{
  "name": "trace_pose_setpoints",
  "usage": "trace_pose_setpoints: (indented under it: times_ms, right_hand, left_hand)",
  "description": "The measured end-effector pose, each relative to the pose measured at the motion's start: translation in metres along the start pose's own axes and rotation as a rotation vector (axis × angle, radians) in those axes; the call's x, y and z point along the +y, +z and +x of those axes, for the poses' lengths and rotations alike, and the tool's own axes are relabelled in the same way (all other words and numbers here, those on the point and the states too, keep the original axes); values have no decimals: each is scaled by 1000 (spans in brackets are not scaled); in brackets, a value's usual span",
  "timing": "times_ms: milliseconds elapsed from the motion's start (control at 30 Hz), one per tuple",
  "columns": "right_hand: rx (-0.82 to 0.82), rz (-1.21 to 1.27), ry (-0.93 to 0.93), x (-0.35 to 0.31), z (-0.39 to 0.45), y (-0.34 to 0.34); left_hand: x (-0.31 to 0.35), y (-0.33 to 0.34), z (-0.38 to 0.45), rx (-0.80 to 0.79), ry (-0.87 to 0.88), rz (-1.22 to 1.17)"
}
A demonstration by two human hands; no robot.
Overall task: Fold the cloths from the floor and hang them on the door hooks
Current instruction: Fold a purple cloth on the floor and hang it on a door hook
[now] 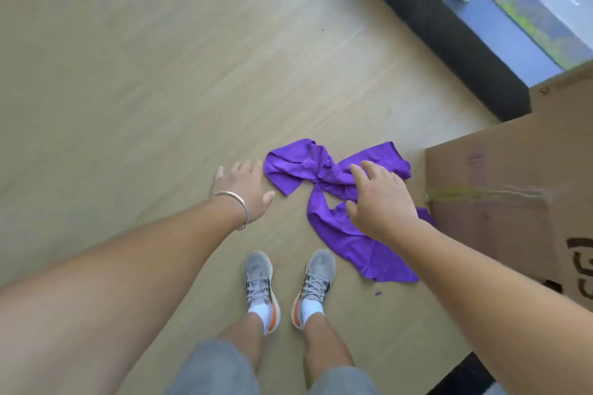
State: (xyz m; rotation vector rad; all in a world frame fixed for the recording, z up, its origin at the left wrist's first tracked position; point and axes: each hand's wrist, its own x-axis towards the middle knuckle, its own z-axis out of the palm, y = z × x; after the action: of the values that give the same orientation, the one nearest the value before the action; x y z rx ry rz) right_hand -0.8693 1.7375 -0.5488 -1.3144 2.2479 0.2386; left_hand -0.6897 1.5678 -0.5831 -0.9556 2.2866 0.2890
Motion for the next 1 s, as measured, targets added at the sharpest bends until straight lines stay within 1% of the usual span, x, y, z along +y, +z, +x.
trace_pose_setpoints:
  times_ms: [133, 333, 400, 533, 600, 667, 767, 867, 933, 1000]
  right_hand:
    - [-33, -44, -49, -3, 77, 65]
    - [-22, -94, -87, -13, 188, 167]
    - [-25, -117, -97, -15, 222, 204]
    - [-3, -134, -75, -11, 288, 263]
    - [33, -134, -67, -8, 320, 285]
    - [74, -151, -67, -4, 351, 302]
    - [119, -159, -88, 2, 395, 318]
    - [66, -117, -137, 4, 428, 331]
    - [32, -128, -158, 3, 441, 339]
    - [17, -155, -133, 0, 446, 341]
  left_hand:
    - [-5, 81, 57, -35, -88, -83]
    - [-13, 195, 153, 1, -223, -191]
    - [-13, 231, 187, -16, -275, -221]
    - [-10, 289, 250, -80, -403, -334]
    - [-5, 313, 278, -114, -465, -404]
    - [2, 333, 302, -115, -513, -463]
    - [16, 357, 329, -36, -569, -519]
    - [33, 377, 343, 96, -589, -517]
    - [42, 387, 345, 219, -543, -494]
    - [46, 392, 346, 393, -423, -555]
